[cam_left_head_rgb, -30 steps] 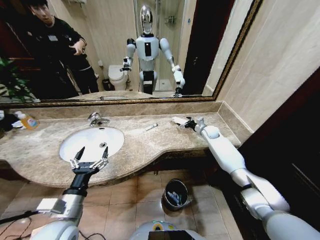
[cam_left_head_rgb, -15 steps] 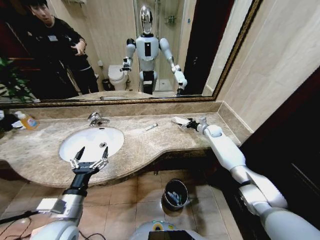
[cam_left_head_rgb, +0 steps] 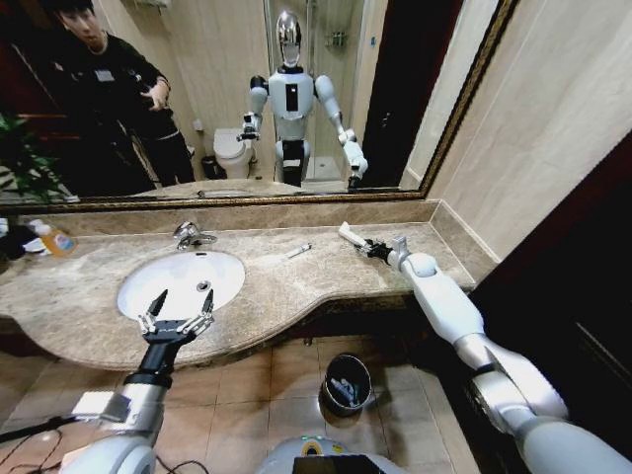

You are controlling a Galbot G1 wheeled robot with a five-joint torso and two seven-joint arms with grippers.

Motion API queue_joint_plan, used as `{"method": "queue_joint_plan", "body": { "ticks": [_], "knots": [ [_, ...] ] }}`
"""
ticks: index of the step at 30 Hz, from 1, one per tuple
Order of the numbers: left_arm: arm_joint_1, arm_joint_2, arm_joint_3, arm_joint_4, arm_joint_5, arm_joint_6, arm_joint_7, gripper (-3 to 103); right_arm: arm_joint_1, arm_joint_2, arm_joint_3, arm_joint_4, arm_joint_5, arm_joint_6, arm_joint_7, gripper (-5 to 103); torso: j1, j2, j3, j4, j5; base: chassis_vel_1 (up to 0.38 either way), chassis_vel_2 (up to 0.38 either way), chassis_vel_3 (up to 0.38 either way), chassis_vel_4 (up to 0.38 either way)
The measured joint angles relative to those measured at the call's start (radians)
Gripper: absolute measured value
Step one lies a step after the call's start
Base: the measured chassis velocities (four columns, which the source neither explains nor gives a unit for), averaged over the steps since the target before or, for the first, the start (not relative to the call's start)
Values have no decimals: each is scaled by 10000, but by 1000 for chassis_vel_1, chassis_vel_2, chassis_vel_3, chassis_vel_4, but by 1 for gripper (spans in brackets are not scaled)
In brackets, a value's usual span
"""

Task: Pick up the trash from the sink and place it in the trash bin.

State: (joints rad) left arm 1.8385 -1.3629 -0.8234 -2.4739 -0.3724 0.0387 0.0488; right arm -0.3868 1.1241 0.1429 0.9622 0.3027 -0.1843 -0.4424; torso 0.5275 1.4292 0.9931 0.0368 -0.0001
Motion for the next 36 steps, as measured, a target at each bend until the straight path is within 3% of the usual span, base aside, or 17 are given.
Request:
{"method": "queue_joint_plan", "body": {
  "ticks": [5,7,10,25,36],
  "knots": [
    [-1,0,0,0,0,0,0,100,-199,-40,-19,215,154,90,346,15,0,0,0,0,0,0,0,0,0],
    [0,0,0,0,0,0,0,100,-253,-51,-18,287,203,101,417,15,0,0,0,0,1,0,0,0,0],
    [0,0,0,0,0,0,0,100,-554,-119,45,722,414,104,626,2,0,0,0,-1,2,0,0,0,0],
    [0,0,0,0,0,0,0,100,-2219,-697,572,3814,1437,-204,1388,0,0,0,0,1,-1,0,0,0,0],
    [0,0,0,0,0,0,0,100,-4609,-1204,1722,5908,1990,277,1700,0,0,0,-1,1,1,0,0,0,0]
  ]
}}
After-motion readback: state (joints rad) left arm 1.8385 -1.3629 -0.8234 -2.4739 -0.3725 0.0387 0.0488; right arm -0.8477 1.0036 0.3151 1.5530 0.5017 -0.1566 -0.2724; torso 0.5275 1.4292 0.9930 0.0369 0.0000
